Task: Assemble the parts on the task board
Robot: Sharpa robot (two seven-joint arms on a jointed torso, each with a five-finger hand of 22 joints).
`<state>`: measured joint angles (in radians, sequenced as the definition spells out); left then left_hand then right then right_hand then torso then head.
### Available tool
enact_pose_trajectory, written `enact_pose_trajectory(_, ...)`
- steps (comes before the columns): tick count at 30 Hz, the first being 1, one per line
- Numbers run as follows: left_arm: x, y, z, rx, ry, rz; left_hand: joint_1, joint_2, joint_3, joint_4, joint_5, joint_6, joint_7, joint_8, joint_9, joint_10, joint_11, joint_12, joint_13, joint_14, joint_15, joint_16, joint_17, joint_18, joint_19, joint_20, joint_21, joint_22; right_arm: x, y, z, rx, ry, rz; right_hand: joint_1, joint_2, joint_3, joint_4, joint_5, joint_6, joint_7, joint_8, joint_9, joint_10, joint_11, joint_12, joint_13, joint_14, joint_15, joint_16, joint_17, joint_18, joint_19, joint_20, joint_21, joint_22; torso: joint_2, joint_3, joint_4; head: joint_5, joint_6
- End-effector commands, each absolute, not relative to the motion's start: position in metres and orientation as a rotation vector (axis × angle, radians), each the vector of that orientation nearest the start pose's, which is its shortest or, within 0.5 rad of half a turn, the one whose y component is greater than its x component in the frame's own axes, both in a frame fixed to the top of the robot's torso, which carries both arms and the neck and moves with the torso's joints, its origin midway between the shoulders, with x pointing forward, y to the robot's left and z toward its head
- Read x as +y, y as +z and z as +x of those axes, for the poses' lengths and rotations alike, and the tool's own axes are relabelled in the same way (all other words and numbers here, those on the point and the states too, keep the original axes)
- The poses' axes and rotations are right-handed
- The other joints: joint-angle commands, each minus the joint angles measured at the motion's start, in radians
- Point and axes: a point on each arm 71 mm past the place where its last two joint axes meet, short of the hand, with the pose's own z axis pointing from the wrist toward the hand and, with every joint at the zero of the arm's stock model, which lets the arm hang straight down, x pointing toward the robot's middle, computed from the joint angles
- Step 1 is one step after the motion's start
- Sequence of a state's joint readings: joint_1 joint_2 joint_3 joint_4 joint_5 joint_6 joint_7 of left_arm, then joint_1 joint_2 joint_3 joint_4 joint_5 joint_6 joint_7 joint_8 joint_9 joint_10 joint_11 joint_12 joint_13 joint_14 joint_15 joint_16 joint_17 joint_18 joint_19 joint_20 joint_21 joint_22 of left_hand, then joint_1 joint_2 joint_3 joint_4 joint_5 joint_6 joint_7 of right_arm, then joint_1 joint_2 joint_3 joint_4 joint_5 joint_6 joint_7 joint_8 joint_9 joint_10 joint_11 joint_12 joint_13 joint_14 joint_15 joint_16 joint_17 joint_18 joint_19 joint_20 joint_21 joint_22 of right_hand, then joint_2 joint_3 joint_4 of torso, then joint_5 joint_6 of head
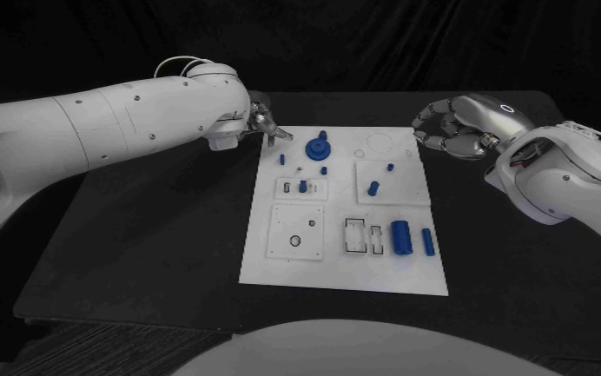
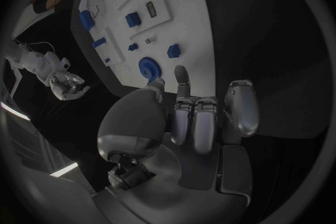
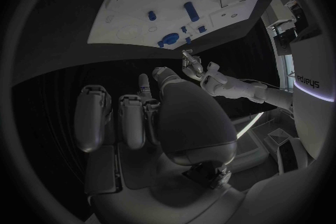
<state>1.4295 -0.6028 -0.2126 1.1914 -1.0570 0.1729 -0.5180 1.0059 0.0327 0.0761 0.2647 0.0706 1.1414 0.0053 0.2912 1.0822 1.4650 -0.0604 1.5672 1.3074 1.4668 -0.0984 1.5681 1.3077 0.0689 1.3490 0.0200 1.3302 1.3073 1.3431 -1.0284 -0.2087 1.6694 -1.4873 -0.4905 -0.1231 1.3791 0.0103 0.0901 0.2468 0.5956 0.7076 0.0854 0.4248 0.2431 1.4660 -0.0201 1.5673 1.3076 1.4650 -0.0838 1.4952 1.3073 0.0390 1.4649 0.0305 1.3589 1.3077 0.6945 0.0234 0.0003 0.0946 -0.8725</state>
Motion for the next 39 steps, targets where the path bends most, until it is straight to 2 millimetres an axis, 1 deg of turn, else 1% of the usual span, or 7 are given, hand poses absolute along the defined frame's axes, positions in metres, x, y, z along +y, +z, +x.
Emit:
enact_pose_trajectory(1,0.201,-0.184,0.554,2.262,-0.208,-0.094,0.007,0.001,-0.008,-0.001,0.005,-0.007,0.001,-0.007,-0.002,0.106,0.006,0.004,0.263,0.104,0.005,0.003,0.263,0.006,-0.01,-0.001,-0.004,0.059,-0.251,-0.159,0.457,1.536,0.547,-0.157,0.001,-0.002,0.003,0.0,0.003,0.008,0.001,0.0,-0.001,0.105,0.008,0.004,0.263,0.081,0.008,-0.006,0.148,0.011,0.021,0.004,-0.006,0.197,0.0,0.0015,-0.0016,0.0,0.0)
enact_pose_trajectory(11,0.2,-0.189,0.553,2.279,-0.206,-0.089,0.007,0.002,-0.011,0.002,0.004,-0.01,0.003,-0.015,-0.006,0.106,0.008,0.004,0.263,0.104,0.006,0.003,0.263,0.006,-0.011,0.0,-0.006,0.059,-0.25,-0.161,0.457,1.541,0.548,-0.158,0.001,-0.003,0.004,0.0,0.003,0.009,0.001,0.0,-0.002,0.105,0.008,0.004,0.263,0.08,0.008,-0.007,0.147,0.011,0.021,0.004,-0.007,0.197,0.0,0.0027,-0.0002,-0.001,0.0)
enact_pose_trajectory(16,0.198,-0.192,0.552,2.289,-0.208,-0.083,0.008,0.003,-0.013,0.003,0.004,-0.012,0.005,-0.021,-0.01,0.106,0.01,0.004,0.263,0.104,0.007,0.003,0.263,0.007,-0.014,0.002,-0.01,0.057,-0.25,-0.161,0.457,1.545,0.55,-0.154,0.002,-0.003,0.005,0.0,0.003,0.009,0.001,0.0,-0.002,0.105,0.008,0.004,0.263,0.08,0.008,-0.008,0.145,0.011,0.02,0.004,-0.008,0.196,0.0,0.0021,0.0003,-0.002,0.0)
enact_pose_trajectory(24,0.196,-0.198,0.55,2.306,-0.21,-0.074,0.01,0.007,-0.021,0.009,0.005,-0.022,0.012,-0.047,-0.025,0.106,0.016,0.004,0.263,0.104,0.013,0.003,0.263,0.008,-0.021,0.006,-0.017,0.056,-0.25,-0.162,0.457,1.547,0.551,-0.153,0.002,-0.003,0.006,0.0,0.003,0.01,0.001,0.0,-0.002,0.105,0.007,0.004,0.263,0.08,0.008,-0.009,0.144,0.012,0.02,0.004,-0.01,0.196,0.001,0.0023,0.0003,0.0,0.0)
enact_pose_trajectory(30,0.195,-0.201,0.549,2.323,-0.206,-0.066,0.011,0.007,-0.023,0.009,0.005,-0.024,0.014,-0.053,-0.028,0.106,0.017,0.004,0.263,0.104,0.014,0.003,0.263,0.009,-0.022,0.007,-0.019,0.055,-0.25,-0.162,0.457,1.547,0.551,-0.152,0.002,-0.003,0.007,-0.001,0.004,0.011,0.001,0.0,-0.002,0.105,0.007,0.004,0.263,0.079,0.008,-0.011,0.142,0.012,0.019,0.004,-0.012,0.195,0.0,0.0027,-0.0005,0.001,0.0)
enact_pose_trajectory(33,0.195,-0.203,0.548,2.33,-0.203,-0.064,0.021,0.007,-0.026,0.006,0.015,-0.029,0.018,-0.071,-0.04,0.106,0.022,0.004,0.263,0.104,0.018,0.003,0.263,0.01,-0.029,0.011,-0.027,0.053,-0.25,-0.162,0.457,1.547,0.551,-0.152,0.002,-0.003,0.007,-0.001,0.004,0.011,0.001,0.0,-0.002,0.105,0.007,0.004,0.263,0.079,0.008,-0.011,0.142,0.012,0.019,0.004,-0.012,0.195,0.001,0.003,0.0001,0.001,0.0)
enact_pose_trajectory(39,0.195,-0.205,0.548,2.338,-0.201,-0.062,0.027,0.009,-0.027,0.004,0.022,-0.033,0.021,-0.081,-0.045,0.106,0.024,0.004,0.263,0.104,0.02,0.003,0.263,0.012,-0.035,0.013,-0.033,0.05,-0.25,-0.162,0.457,1.548,0.55,-0.152,0.002,-0.003,0.007,-0.001,0.004,0.011,0.001,0.0,-0.002,0.105,0.007,0.004,0.263,0.079,0.008,-0.011,0.142,0.012,0.019,0.004,-0.012,0.195,0.001,0.0032,0.0001,0.0,0.0)
